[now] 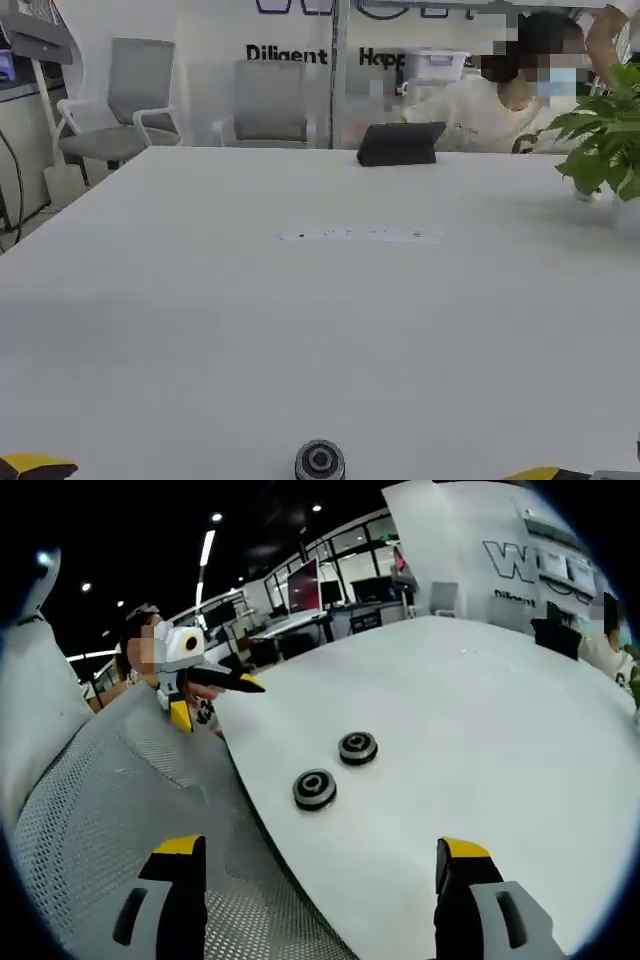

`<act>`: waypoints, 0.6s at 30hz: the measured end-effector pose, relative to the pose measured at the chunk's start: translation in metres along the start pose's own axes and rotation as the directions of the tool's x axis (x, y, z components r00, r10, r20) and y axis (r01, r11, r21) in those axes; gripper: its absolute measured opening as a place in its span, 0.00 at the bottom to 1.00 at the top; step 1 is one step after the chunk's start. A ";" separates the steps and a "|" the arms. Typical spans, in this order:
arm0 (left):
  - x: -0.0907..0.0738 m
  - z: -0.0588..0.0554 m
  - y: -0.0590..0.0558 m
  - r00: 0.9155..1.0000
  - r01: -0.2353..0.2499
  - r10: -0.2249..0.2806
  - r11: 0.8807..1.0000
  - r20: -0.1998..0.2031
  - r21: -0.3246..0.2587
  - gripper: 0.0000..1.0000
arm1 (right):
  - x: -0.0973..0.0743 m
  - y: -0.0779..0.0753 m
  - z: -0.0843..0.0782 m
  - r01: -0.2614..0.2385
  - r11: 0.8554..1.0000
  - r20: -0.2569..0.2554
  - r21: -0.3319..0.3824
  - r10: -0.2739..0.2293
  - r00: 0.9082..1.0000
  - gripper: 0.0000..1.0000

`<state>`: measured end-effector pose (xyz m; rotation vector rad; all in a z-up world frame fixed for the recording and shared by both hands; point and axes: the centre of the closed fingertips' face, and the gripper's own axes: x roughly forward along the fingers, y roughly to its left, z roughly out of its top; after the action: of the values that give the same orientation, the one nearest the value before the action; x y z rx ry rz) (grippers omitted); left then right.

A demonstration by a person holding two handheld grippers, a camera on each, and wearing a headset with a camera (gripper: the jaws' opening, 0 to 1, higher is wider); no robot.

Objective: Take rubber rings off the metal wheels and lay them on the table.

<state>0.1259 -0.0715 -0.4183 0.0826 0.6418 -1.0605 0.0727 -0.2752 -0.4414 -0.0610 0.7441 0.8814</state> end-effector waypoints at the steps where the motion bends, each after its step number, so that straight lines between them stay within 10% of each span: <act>1: 0.000 0.000 0.000 1.000 0.000 0.000 1.000 0.000 0.000 0.97 | 0.000 0.000 0.000 0.000 1.000 0.000 0.000 0.000 1.000 0.95; 18: 0.000 -0.001 0.000 1.000 0.004 -0.004 1.000 -0.005 0.001 0.97 | 0.000 0.000 -0.001 0.003 1.000 -0.002 0.000 -0.003 1.000 0.94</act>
<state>0.1253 -0.0712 -0.4195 0.0848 0.6460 -1.0645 0.0726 -0.2759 -0.4417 -0.0632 0.7455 0.8783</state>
